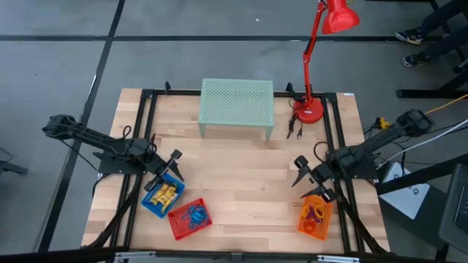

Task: Pick & Place Office Desk Supplies
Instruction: Return to Home Position

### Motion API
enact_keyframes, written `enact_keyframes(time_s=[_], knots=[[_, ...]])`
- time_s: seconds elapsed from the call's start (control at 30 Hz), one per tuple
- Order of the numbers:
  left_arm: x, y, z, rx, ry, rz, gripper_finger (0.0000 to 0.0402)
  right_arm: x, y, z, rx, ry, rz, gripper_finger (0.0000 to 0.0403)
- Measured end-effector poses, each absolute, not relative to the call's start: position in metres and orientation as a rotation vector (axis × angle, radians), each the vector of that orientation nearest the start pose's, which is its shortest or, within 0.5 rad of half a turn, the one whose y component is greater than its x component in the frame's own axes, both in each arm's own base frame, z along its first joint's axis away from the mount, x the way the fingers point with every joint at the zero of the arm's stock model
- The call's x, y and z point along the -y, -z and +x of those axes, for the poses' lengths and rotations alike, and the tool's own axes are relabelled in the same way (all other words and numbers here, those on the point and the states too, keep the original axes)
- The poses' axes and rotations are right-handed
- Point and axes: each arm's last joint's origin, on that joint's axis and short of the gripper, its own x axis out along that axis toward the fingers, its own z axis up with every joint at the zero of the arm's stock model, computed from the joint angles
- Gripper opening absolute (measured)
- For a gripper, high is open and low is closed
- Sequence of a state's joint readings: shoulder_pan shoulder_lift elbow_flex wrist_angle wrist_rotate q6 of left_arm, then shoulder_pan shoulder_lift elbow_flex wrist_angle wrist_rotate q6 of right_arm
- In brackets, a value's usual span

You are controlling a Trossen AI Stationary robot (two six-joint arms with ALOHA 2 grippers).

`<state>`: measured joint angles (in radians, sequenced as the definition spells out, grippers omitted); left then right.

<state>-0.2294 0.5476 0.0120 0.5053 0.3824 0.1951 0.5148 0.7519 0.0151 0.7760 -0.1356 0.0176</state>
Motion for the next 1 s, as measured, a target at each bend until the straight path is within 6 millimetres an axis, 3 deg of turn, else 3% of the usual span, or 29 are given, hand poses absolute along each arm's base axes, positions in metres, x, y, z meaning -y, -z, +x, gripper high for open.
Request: enact_keyframes(time_s=[0.1, 0.23, 0.53, 0.63, 0.77, 1.0], knots=[[0.037, -0.164, 0.125, 0.023, 0.617, 0.166, 0.0148, -0.065, -0.171, 0.129, 0.070, -0.683, 0.025, 0.0225], [0.036, -0.164, 0.124, 0.018, 0.680, 0.156, 0.0148, -0.055, -0.186, 0.120, 0.232, -0.746, -0.101, 0.0225], [0.036, -0.160, 0.124, -0.014, 0.696, 0.169, 0.0148, -0.036, -0.185, 0.095, 0.182, -0.581, -0.049, 0.0225], [0.035, -0.159, 0.125, -0.026, 0.628, 0.176, 0.0148, -0.034, -0.182, 0.091, 0.156, -0.553, -0.014, 0.0225], [0.030, -0.154, 0.126, -0.081, 0.549, 0.197, 0.0148, -0.033, -0.172, 0.090, 0.060, -0.502, -0.033, 0.0225], [0.016, -0.153, 0.128, -0.112, 0.477, 0.114, 0.0148, -0.031, -0.172, 0.092, 0.072, -0.414, -0.104, 0.0225]])
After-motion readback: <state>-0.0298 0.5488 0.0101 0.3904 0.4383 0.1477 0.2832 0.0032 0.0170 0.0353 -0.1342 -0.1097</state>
